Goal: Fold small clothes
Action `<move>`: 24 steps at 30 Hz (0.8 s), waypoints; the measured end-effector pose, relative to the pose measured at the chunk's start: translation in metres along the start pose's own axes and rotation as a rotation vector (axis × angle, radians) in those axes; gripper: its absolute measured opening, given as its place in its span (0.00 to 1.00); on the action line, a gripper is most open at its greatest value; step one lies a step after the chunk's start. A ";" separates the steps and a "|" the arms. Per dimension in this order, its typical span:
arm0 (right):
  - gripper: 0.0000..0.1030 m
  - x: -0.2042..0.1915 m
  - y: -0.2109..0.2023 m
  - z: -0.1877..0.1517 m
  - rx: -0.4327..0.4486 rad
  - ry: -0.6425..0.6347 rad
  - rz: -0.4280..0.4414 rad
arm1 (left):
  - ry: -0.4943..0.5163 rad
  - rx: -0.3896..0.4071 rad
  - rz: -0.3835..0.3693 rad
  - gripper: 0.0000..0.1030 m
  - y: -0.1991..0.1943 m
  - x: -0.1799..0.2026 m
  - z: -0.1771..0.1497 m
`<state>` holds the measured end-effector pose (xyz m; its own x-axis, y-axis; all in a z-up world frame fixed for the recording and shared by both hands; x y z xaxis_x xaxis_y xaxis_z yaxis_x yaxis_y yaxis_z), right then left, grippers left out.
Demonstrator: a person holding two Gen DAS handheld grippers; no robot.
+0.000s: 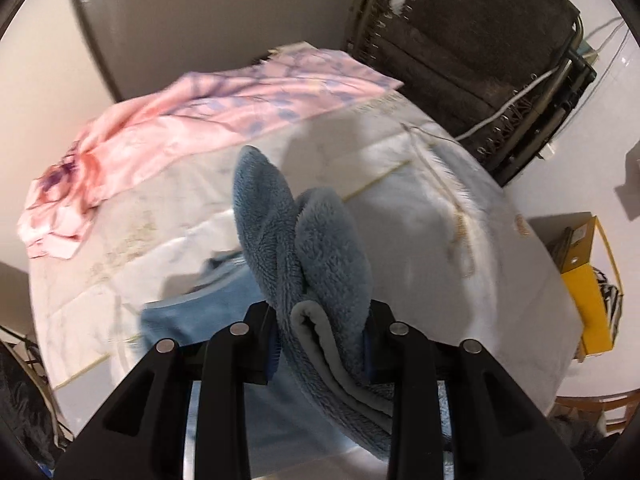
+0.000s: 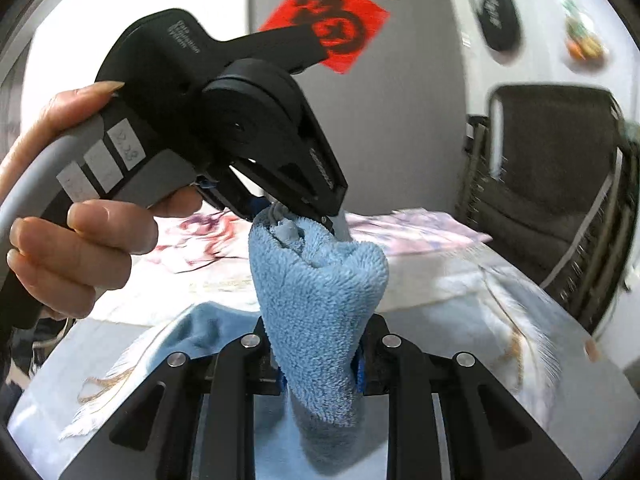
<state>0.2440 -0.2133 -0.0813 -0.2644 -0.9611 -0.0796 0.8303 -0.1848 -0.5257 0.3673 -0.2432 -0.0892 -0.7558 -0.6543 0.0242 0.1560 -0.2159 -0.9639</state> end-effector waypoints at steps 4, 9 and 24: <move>0.24 -0.053 0.013 0.000 -0.014 -0.117 0.006 | -0.049 0.018 0.017 0.28 -0.004 -0.053 -0.028; 0.24 -0.122 0.033 -0.028 -0.060 -0.312 -0.001 | -0.137 0.004 0.003 0.28 0.017 -0.114 -0.069; 0.40 -0.187 0.090 -0.121 -0.291 -0.544 0.050 | -0.283 -0.018 -0.003 0.58 0.105 -0.181 -0.138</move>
<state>0.3086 -0.0256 -0.2161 0.1232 -0.9483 0.2925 0.6472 -0.1466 -0.7481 0.4330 -0.0470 -0.2312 -0.5479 -0.8309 0.0976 0.1408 -0.2065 -0.9683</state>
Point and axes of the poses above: each gripper's, at about its wrist camera, not at the fingertips, and y roughly the way its jaws point, x to its right, z to its top, the point moved 10 cm from there along y, roughly the way its jaws point, and after that the axes turned 8 degrees about -x, right-handed, at the moved point
